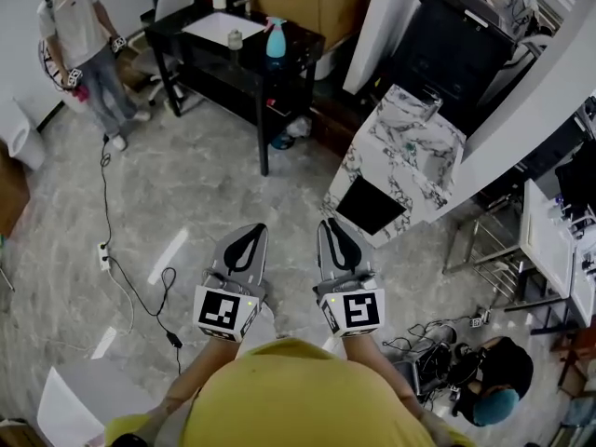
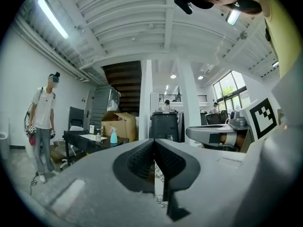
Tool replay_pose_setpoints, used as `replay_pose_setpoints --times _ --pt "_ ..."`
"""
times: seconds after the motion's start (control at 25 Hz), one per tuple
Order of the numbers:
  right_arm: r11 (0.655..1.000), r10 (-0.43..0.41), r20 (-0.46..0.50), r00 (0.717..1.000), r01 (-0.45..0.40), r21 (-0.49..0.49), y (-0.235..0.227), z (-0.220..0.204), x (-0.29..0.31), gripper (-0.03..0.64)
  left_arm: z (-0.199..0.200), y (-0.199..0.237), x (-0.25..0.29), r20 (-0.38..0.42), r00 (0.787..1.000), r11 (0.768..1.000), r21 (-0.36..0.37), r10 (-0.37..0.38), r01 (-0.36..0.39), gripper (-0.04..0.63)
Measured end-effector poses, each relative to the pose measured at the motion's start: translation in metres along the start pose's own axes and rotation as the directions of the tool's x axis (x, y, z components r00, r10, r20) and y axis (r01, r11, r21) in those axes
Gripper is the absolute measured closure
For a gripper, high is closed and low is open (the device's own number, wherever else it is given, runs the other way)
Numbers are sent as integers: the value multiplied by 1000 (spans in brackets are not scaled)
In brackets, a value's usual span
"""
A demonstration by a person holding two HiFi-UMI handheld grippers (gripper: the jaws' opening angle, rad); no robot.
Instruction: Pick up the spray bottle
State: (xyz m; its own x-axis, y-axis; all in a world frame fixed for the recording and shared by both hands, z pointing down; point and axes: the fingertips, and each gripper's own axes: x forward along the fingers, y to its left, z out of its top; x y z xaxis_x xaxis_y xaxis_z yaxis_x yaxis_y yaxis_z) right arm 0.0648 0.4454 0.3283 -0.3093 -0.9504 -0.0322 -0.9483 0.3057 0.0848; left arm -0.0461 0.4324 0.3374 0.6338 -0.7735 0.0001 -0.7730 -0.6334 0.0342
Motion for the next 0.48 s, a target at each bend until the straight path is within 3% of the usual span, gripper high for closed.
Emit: replay_pose_setpoints --times 0.48 --pt "1000 -23 -19 1000 23 -8 -24 -11 175 512 -2 129 121 -31 997 998 -2 -66 66 594"
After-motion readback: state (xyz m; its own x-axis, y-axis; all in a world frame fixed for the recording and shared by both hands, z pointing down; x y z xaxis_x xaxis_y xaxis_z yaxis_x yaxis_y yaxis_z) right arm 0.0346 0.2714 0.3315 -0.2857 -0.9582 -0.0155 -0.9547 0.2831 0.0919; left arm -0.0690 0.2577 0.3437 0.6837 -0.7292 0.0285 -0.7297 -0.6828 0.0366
